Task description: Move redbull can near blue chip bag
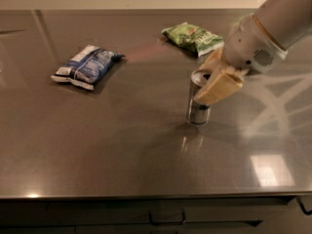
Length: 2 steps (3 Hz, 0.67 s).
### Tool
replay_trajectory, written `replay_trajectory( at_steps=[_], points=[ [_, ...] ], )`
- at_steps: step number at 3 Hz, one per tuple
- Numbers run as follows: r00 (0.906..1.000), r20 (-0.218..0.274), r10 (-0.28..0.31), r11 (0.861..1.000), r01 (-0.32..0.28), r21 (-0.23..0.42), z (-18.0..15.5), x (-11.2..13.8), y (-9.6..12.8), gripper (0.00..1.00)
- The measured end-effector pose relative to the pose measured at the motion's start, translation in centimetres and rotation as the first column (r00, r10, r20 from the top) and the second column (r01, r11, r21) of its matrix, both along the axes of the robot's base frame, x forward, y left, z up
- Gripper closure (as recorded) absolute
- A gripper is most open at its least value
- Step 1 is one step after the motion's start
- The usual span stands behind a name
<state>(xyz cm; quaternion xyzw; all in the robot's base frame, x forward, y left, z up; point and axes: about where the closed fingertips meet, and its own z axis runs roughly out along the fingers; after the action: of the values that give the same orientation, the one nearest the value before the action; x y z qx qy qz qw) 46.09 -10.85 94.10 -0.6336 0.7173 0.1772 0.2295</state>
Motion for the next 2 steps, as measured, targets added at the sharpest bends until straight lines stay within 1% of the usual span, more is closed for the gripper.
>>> replay_trajectory(
  at_steps=[1, 2],
  points=[
    [0.9992, 0.009, -0.040, 0.999, 0.040, -0.007, 1.2, 3.0, 1.6, 1.00],
    [0.9964, 0.001, -0.084, 0.996, 0.084, 0.005, 2.3, 6.8, 4.1, 1.00]
  ],
)
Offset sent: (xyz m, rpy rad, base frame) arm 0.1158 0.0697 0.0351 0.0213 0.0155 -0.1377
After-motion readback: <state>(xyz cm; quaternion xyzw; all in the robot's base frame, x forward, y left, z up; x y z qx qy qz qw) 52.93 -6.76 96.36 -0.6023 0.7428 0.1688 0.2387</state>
